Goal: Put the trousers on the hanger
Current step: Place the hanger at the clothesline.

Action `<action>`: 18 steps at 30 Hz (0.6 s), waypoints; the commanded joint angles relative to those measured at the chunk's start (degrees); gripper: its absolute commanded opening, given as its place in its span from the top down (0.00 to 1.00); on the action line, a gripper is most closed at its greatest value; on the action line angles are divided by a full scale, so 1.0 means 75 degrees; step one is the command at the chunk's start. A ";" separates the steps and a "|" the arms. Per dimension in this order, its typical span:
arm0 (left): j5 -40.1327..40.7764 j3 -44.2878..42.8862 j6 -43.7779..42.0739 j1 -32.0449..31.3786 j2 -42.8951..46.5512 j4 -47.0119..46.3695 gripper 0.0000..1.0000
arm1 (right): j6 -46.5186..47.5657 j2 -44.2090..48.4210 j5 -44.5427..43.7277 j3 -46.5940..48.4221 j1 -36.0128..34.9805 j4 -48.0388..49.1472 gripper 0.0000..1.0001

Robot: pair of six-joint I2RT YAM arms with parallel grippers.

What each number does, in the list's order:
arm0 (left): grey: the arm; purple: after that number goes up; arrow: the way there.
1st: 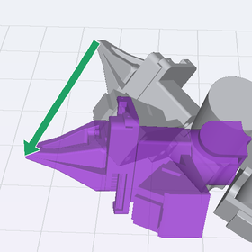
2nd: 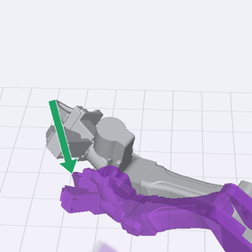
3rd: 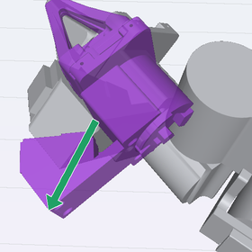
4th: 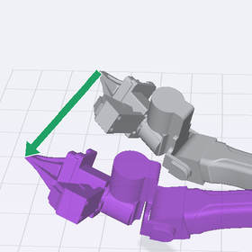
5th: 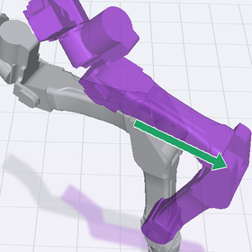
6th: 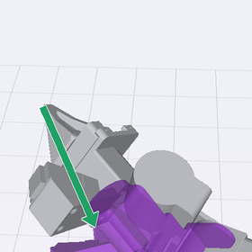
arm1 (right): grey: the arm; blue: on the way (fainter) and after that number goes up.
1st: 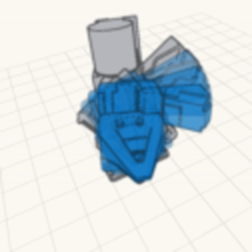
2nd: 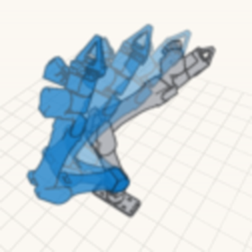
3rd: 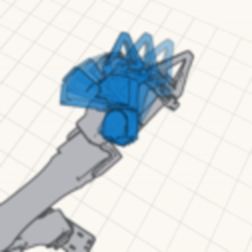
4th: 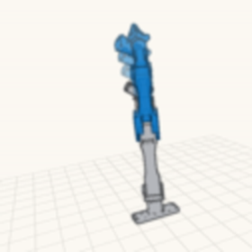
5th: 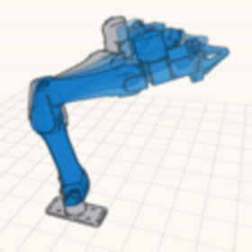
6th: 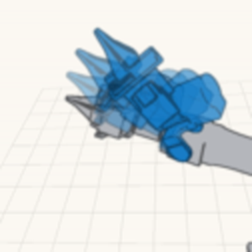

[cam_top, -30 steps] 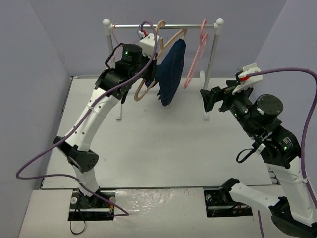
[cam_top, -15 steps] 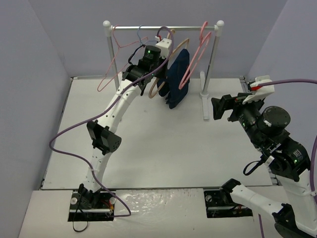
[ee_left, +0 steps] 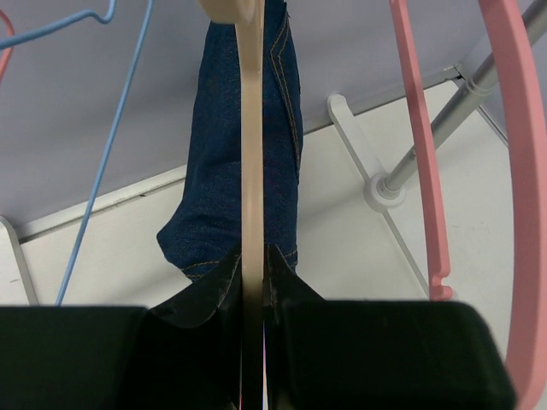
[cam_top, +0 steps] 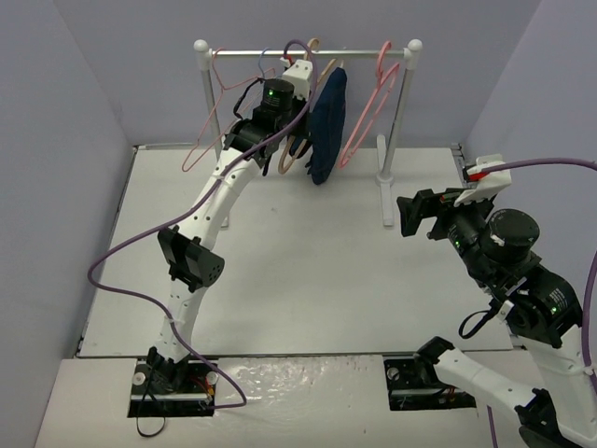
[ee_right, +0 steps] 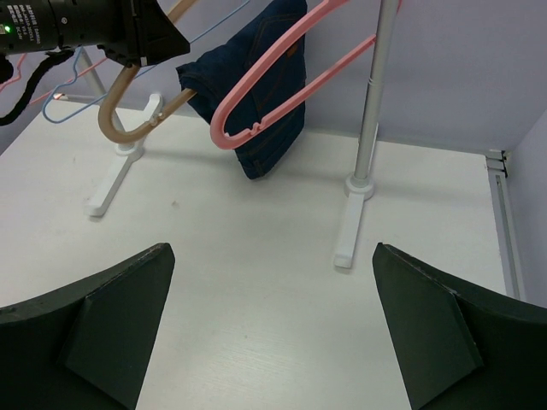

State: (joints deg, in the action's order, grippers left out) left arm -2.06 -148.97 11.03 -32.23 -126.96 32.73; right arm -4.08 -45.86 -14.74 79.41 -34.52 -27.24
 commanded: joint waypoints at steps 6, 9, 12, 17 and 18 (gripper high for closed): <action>-0.0048 -0.0794 0.0333 0.0150 0.0082 -0.1767 1.00 | -0.0338 0.0265 -0.0043 0.0093 0.0021 0.0338 0.00; -0.0193 -0.0672 0.0336 0.0161 0.0088 -0.1872 1.00 | -0.0407 0.0270 -0.0039 0.0264 0.0032 0.0030 0.00; -0.0401 -0.0473 0.0486 0.0152 0.0036 -0.1872 1.00 | -0.0656 0.0511 -0.0089 0.0138 0.0021 -0.0098 0.00; -0.0369 -0.0158 0.0253 -0.0005 0.0218 -0.1570 0.98 | -0.0814 0.0783 -0.0108 -0.0112 0.0021 -0.0167 0.00; -0.0349 0.0076 0.0242 -0.0027 0.0499 -0.1754 0.92 | -0.0804 0.0797 -0.0111 -0.0126 0.0021 -0.0199 0.00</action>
State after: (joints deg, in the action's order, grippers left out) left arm -4.38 -149.67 13.52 -31.27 -130.47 30.01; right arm -8.57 -40.58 -14.76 78.93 -34.52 -30.95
